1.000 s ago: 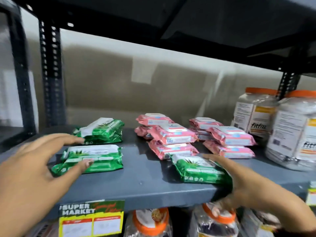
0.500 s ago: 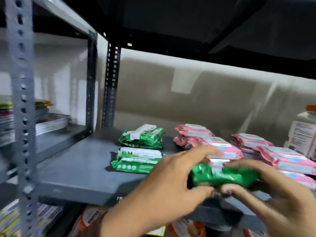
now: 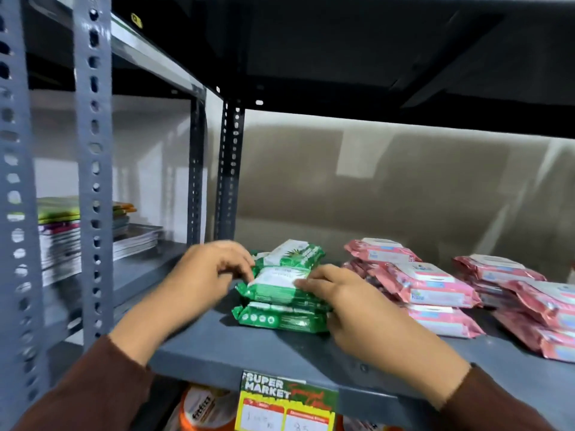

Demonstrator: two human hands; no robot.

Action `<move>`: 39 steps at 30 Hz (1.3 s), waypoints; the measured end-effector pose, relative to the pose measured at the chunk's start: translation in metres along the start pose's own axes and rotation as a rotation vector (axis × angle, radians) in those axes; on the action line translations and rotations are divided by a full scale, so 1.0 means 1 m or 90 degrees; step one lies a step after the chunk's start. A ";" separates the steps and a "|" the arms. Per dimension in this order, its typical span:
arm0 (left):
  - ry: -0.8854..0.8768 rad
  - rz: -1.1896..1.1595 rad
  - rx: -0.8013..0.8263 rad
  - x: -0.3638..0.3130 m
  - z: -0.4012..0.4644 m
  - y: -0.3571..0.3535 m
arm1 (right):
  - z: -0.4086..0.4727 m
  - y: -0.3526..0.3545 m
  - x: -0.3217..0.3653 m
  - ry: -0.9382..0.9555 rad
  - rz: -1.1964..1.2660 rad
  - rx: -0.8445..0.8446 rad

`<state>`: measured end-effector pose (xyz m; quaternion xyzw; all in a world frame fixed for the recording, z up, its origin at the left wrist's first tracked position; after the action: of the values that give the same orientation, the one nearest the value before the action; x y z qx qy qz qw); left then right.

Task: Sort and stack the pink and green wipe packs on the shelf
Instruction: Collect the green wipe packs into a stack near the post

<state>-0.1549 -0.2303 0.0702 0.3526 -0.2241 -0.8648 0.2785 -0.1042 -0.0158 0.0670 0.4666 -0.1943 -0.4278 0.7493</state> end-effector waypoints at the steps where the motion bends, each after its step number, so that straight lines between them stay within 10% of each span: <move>1: 0.026 0.001 0.028 0.005 -0.002 -0.006 | -0.002 -0.001 -0.001 -0.009 0.060 0.042; 12: 0.186 -0.050 0.200 -0.004 0.004 -0.012 | -0.007 0.004 -0.027 -0.118 0.259 -0.091; 20: 0.181 0.041 0.194 -0.009 -0.007 0.002 | 0.004 -0.002 -0.036 -0.298 0.741 0.059; 26: 0.162 0.060 0.102 -0.017 -0.016 0.001 | -0.007 -0.005 -0.037 -0.288 0.865 -0.148; 39: 0.269 -0.542 0.048 -0.012 -0.002 -0.017 | 0.015 0.007 -0.002 -0.147 1.032 -0.265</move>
<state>-0.1518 -0.2099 0.0647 0.5910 -0.0296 -0.8027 -0.0743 -0.1124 -0.0204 0.0810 -0.0116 -0.4614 0.1701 0.8707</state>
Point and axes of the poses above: each hand's wrist, its own z-axis towards the middle knuckle, its own y-axis out of the back of the hand, x = y × z, the point moved 4 cm from there along z, towards the middle knuckle, and after that the axes turned 3 degrees about y, right-handed, at the moved point
